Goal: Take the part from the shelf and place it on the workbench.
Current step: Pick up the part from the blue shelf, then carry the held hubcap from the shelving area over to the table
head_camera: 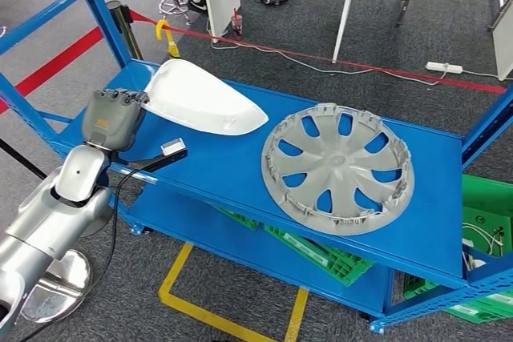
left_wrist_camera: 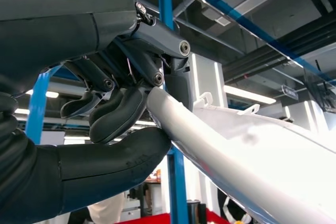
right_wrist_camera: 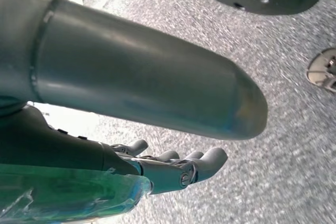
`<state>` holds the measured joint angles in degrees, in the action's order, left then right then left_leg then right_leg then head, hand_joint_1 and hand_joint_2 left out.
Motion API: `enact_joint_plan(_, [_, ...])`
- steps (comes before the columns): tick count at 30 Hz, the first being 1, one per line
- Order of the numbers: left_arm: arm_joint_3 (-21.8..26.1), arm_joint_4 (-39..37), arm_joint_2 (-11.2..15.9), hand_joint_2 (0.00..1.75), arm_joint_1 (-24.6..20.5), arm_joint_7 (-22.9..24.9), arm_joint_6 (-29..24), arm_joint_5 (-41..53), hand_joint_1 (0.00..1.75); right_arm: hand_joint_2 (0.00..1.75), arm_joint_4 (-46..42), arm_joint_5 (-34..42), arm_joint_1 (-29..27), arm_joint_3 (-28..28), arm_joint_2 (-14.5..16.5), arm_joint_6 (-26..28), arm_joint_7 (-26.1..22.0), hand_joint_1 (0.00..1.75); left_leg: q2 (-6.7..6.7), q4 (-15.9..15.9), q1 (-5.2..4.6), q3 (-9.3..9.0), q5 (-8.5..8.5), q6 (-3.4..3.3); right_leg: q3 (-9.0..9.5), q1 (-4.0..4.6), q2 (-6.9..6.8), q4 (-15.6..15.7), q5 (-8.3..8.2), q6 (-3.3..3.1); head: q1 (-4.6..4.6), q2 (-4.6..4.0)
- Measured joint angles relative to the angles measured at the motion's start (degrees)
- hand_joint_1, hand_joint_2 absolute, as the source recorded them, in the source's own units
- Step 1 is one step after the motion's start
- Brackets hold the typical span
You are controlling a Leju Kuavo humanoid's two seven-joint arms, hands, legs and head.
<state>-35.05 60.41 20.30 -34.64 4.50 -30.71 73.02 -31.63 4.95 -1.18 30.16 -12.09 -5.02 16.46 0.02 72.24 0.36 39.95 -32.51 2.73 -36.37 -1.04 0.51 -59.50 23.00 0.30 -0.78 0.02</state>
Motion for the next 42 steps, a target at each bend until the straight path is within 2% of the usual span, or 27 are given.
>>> enact_joint_plan(2, [0.0,0.01,0.04,1.75,0.19,-0.03,-0.1,0.03,1.75,0.0,0.0,0.24,0.02,0.27,-0.02,0.1,0.0,0.0,0.0,-0.16,0.21,-1.23,1.02,0.12,-1.08,-0.02,0.01,-0.02,-0.91,0.12,0.01,0.0])
enact_joint_plan(4, [0.02,0.15,0.08,1.75,0.09,-0.05,-0.13,0.05,1.75,0.0,0.0,0.27,0.07,0.43,-0.08,0.15,0.0,0.0,0.0,-7.07,0.52,-5.98,3.76,0.23,-1.96,-0.07,0.06,-0.04,-1.76,0.57,0.03,0.0])
enact_joint_plan(6, [0.04,0.37,0.09,1.75,-0.11,-0.08,-0.26,0.08,1.75,0.0,-0.01,0.4,0.16,0.52,-0.3,0.22,0.0,0.0,-0.23,-13.31,0.48,-9.67,4.78,-0.04,-2.66,0.01,0.17,0.02,-2.73,1.32,0.02,0.0])
enact_joint_plan(9, [0.01,0.46,0.11,1.75,-0.09,-0.17,-0.43,0.19,1.75,0.0,-0.02,0.88,0.01,0.87,-0.49,0.27,0.0,0.0,-0.32,-15.28,0.01,-9.56,5.57,-1.5,-3.19,-0.21,0.23,0.89,-4.49,2.49,0.17,0.0])
enact_joint_plan(10, [0.0,0.46,0.1,1.75,-0.05,-0.2,-0.44,0.22,1.75,0.0,-0.02,1.08,-0.11,1.06,-0.5,0.29,0.0,0.0,-0.24,-15.37,-0.04,-9.14,6.14,-2.09,-3.57,-0.34,0.16,0.84,-4.22,2.77,0.19,0.0])
enact_joint_plan(12, [-0.01,0.46,0.09,1.75,-0.03,-0.25,-0.45,0.27,1.75,0.0,-0.02,1.51,-0.29,1.4,-0.5,0.31,0.0,0.0,-0.06,-15.58,-0.01,-8.08,7.34,-3.08,-5.0,-0.36,0.01,-2.65,-0.39,3.04,0.13,0.0])
enact_joint_plan(14, [-0.01,0.46,0.13,1.75,0.05,-0.27,-0.46,0.34,1.75,0.0,-0.02,1.95,-0.27,1.55,-0.5,0.38,0.0,0.0,-0.02,-15.54,-0.23,-6.7,8.45,-3.57,-6.98,-0.16,-0.07,-10.31,5.43,3.02,0.09,0.0])
enact_joint_plan(15, [-0.01,0.46,0.16,1.75,0.16,-0.28,-0.45,0.36,1.75,0.0,-0.02,2.14,-0.24,1.56,-0.5,0.45,0.0,0.0,-0.02,-15.51,-0.38,-5.95,9.03,-3.65,-7.55,-0.05,-0.07,-13.77,7.05,2.96,0.1,0.0])
enact_joint_plan(16, [-0.01,0.46,0.21,1.75,0.29,-0.3,-0.45,0.38,1.75,0.0,-0.02,2.31,-0.21,1.57,-0.5,0.51,0.0,0.0,-0.02,-15.48,-0.51,-5.17,9.61,-3.68,-7.36,0.1,-0.07,-15.74,7.45,2.82,0.12,0.0])
enact_joint_plan(17, [-0.01,0.46,0.26,1.75,0.44,-0.31,-0.44,0.38,1.75,0.0,-0.03,2.47,-0.19,1.57,-0.5,0.58,0.0,0.0,-0.03,-15.44,-0.61,-4.45,10.17,-3.65,-6.1,0.29,-0.06,-15.61,6.72,2.61,0.11,0.0])
enact_joint_plan(18, [-0.01,0.47,0.3,1.75,0.58,-0.32,-0.44,0.37,1.75,0.0,-0.04,2.61,-0.16,1.58,-0.51,0.63,0.0,0.0,-0.04,-15.42,-0.66,-3.79,10.73,-3.58,-3.71,0.5,-0.06,-13.35,5.4,2.34,0.11,0.0])
enact_joint_plan(19, [0.01,0.49,0.33,1.75,0.67,-0.32,-0.44,0.37,1.75,0.0,-0.07,2.73,-0.08,1.59,-0.52,0.68,0.0,0.0,-0.05,-15.37,-0.68,-3.24,11.25,-3.45,-0.74,0.71,-0.06,-9.58,4.69,2.03,0.11,0.0])
enact_joint_plan(21, [0.07,0.65,0.48,1.75,0.7,-0.32,-0.44,0.37,1.75,0.0,-0.18,2.98,0.1,1.61,-0.58,0.75,0.0,0.0,-0.05,-15.29,-0.76,-2.52,12.18,-2.96,4.56,1.07,0.01,-2.17,5.01,1.49,0.18,0.0])
enact_joint_plan(22, [0.07,0.74,0.56,1.75,0.68,-0.32,-0.45,0.37,1.75,0.0,-0.24,3.11,0.16,1.63,-0.62,0.79,0.0,0.0,-0.02,-15.3,-0.74,-2.36,12.64,-2.64,5.63,1.24,0.06,-0.24,5.62,1.23,0.16,0.0])
enact_joint_plan(24, [0.04,0.88,0.72,1.75,0.7,-0.32,-0.46,0.37,1.75,0.0,-0.28,3.32,0.11,1.72,-0.69,0.85,0.11,0.0,0.0,-15.53,-0.61,-2.2,13.58,-1.88,5.35,1.42,0.11,0.5,5.25,0.55,0.08,0.0])
enact_joint_plan(26, [0.05,0.97,0.9,1.75,0.77,-0.32,-0.47,0.37,1.75,0.0,-0.33,3.42,0.15,1.86,-0.72,0.84,0.34,0.0,-0.08,-14.67,-0.51,-1.51,12.3,-1.14,4.65,1.22,-0.05,0.84,4.07,-0.31,0.09,0.0])
enact_joint_plan(27, [0.07,1.01,1.04,1.75,0.77,-0.32,-0.48,0.37,1.75,0.0,-0.37,3.49,0.15,1.92,-0.73,0.84,0.45,0.0,-0.12,-12.82,-0.45,-0.79,10.12,-0.78,4.18,1.06,-0.13,1.01,3.31,-0.63,0.24,0.0])
enact_joint_plan(29, [0.05,1.06,1.21,1.75,0.9,-0.32,-0.5,0.37,1.75,0.0,-0.45,3.7,0.14,1.97,-0.78,0.88,0.49,0.0,-0.11,-5.77,-0.17,1.18,4.24,-0.11,2.7,0.99,-0.18,1.01,1.86,-0.92,0.52,0.0])
enact_joint_plan(30, [0.04,1.07,1.24,1.75,1.05,-0.32,-0.5,0.37,1.75,0.0,-0.46,3.8,0.1,2.0,-0.79,0.9,0.51,0.0,-0.1,-2.06,0.01,1.92,2.31,0.16,1.81,0.98,-0.19,0.99,1.16,-0.91,0.55,0.0])
enact_joint_plan(31, [0.02,1.07,1.24,1.75,1.23,-0.32,-0.5,0.38,1.75,0.0,-0.47,3.88,0.08,2.04,-0.79,0.92,0.52,0.0,-0.1,0.49,0.16,2.08,1.7,0.37,0.92,0.97,-0.2,0.97,0.46,-0.87,0.56,0.0])
enact_joint_plan(33, [0.02,1.1,1.25,1.75,1.45,-0.32,-0.51,0.4,1.75,0.0,-0.52,4.04,0.07,2.15,-0.79,0.97,0.52,0.0,-0.1,-0.11,0.46,-0.25,3.75,0.64,-0.73,0.89,-0.2,0.94,-0.88,-0.62,0.56,0.0])
enact_joint_plan(35, [0.04,1.32,1.27,1.75,1.41,-0.32,-0.53,0.44,1.75,0.0,-0.58,4.21,0.09,2.24,-0.91,1.07,0.52,0.0,-0.11,-7.42,0.72,-6.14,5.43,0.84,-2.11,0.85,-0.11,0.83,-2.12,-0.03,0.62,0.0])
enact_joint_plan(37, [0.09,1.68,1.32,1.75,1.36,-0.32,-0.6,0.45,1.75,0.0,-0.69,4.32,0.08,2.3,-1.13,1.13,0.52,0.0,-0.25,-14.1,0.58,-10.52,4.75,0.18,-2.94,0.9,-0.02,0.86,-3.35,0.68,0.66,0.0])
enact_joint_plan(38, [0.09,1.8,1.37,1.75,1.37,-0.32,-0.62,0.46,1.75,0.0,-0.74,4.34,0.02,2.32,-1.23,1.18,0.52,0.0,-0.29,-15.58,0.33,-11.09,4.37,-0.4,-3.17,0.8,0.0,1.11,-4.0,1.03,0.76,0.0])
enact_joint_plan(40, [0.08,1.87,1.54,1.75,1.53,-0.31,-0.64,0.45,1.75,0.0,-0.81,4.41,-0.28,2.42,-1.22,1.57,0.52,0.0,-0.15,-16.06,0.01,-10.27,5.36,-1.74,-3.49,0.47,0.0,1.64,-4.88,1.74,0.92,0.0])
enact_joint_plan(41, [0.08,1.92,1.65,1.75,1.65,-0.26,-0.64,0.44,1.75,0.0,-0.91,4.46,-0.53,2.52,-1.21,1.92,0.52,0.0,-0.07,-16.12,-0.03,-9.75,6.05,-2.34,-4.0,0.31,-0.04,1.17,-3.93,2.04,0.93,0.0])
enact_joint_plan(42, [0.12,2.04,1.81,1.75,1.79,-0.18,-0.64,0.4,1.75,0.0,-1.08,4.51,-0.78,2.65,-1.18,2.35,0.55,0.0,0.01,-16.21,0.0,-9.12,6.79,-2.84,-4.75,0.25,-0.08,-0.45,-1.83,2.27,0.86,0.0])
